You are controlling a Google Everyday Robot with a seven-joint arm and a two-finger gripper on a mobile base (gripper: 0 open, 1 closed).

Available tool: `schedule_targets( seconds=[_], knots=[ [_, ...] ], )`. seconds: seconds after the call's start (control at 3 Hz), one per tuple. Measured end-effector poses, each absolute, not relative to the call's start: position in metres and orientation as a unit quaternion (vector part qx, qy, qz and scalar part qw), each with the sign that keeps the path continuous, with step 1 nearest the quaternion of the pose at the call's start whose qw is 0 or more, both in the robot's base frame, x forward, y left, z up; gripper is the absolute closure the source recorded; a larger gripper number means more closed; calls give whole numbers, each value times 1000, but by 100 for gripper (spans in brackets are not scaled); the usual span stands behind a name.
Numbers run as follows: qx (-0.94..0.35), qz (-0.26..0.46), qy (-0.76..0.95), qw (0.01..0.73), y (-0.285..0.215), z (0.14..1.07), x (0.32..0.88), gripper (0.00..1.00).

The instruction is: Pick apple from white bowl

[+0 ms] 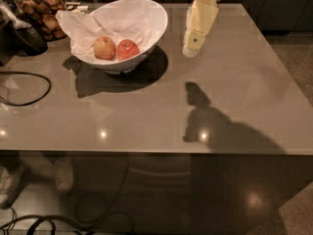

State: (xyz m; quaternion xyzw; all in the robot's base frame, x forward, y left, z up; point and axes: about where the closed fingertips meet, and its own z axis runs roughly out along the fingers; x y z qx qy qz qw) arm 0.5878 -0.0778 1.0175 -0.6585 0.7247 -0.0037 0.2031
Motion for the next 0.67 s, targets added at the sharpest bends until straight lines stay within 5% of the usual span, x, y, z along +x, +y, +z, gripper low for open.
schedule_targets(
  seconds=[0.67],
  knots=[
    [-662,-3,724,194,-49,1005,624,0]
  ],
)
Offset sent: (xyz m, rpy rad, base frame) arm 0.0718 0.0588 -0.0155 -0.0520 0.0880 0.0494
